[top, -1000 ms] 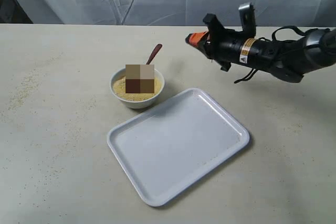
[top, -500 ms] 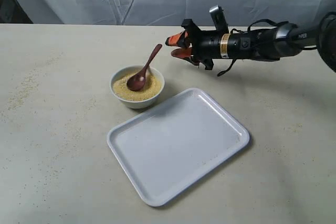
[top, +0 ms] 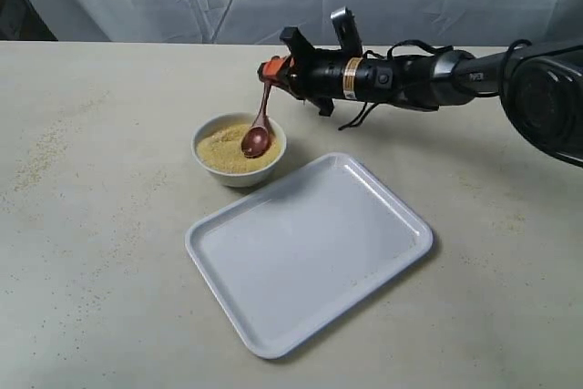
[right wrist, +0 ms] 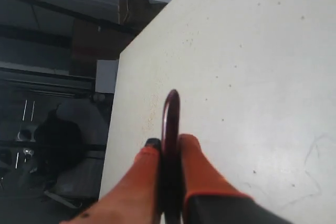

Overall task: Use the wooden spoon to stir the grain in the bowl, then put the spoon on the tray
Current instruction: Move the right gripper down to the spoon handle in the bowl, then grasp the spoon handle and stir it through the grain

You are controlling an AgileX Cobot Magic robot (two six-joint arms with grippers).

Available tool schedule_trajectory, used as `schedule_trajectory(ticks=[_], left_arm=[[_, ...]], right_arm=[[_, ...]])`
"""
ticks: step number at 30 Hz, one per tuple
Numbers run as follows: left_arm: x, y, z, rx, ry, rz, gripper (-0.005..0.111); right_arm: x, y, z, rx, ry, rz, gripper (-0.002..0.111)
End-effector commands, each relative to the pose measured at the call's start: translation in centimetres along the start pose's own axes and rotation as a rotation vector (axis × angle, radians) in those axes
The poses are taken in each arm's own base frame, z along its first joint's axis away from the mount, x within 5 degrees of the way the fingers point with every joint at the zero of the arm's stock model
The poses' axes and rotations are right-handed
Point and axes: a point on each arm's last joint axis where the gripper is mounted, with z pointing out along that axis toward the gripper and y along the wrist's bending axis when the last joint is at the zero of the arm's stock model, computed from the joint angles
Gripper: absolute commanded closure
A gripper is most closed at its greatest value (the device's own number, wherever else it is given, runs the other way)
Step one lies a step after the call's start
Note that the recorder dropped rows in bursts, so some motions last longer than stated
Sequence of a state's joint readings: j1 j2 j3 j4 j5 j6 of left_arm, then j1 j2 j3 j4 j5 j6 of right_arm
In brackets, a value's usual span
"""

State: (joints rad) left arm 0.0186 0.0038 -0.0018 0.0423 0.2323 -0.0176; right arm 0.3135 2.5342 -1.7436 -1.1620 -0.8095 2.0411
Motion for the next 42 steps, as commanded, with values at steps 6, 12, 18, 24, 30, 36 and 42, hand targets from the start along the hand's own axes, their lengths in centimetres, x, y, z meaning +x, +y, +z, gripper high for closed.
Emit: schedule_trajectory(ticks=[6, 12, 18, 24, 30, 36, 42], left_arm=[[0.0, 0.0, 0.0, -0.002, -0.003, 0.002, 0.107], [0.0, 0.0, 0.0, -0.002, -0.003, 0.002, 0.107], [0.0, 0.0, 0.0, -0.002, -0.003, 0.002, 0.107], [0.0, 0.0, 0.0, -0.002, -0.003, 0.002, 0.107], [0.0, 0.0, 0.0, -0.002, -0.003, 0.002, 0.107], [0.0, 0.0, 0.0, -0.002, -0.003, 0.002, 0.107], [0.0, 0.0, 0.0, -0.002, -0.003, 0.002, 0.107]], right_arm=[[-0.5, 7.7, -1.1, -0.252, -0.019, -0.763, 0.108], [1.6, 5.8, 1.0, -0.063, 0.070, -0.954, 0.108], [3.5, 6.0, 1.0, -0.156, 0.211, -0.936, 0.108], [4.5, 7.0, 1.5, -0.219, 0.221, -0.920, 0.108], [3.2, 9.2, 1.1, -0.214, 0.119, -0.961, 0.108], [2.7, 8.9, 1.1, -0.152, 0.095, -1.050, 0.108], [3.7, 6.9, 1.8, -0.142, 0.142, -1.019, 0.108]])
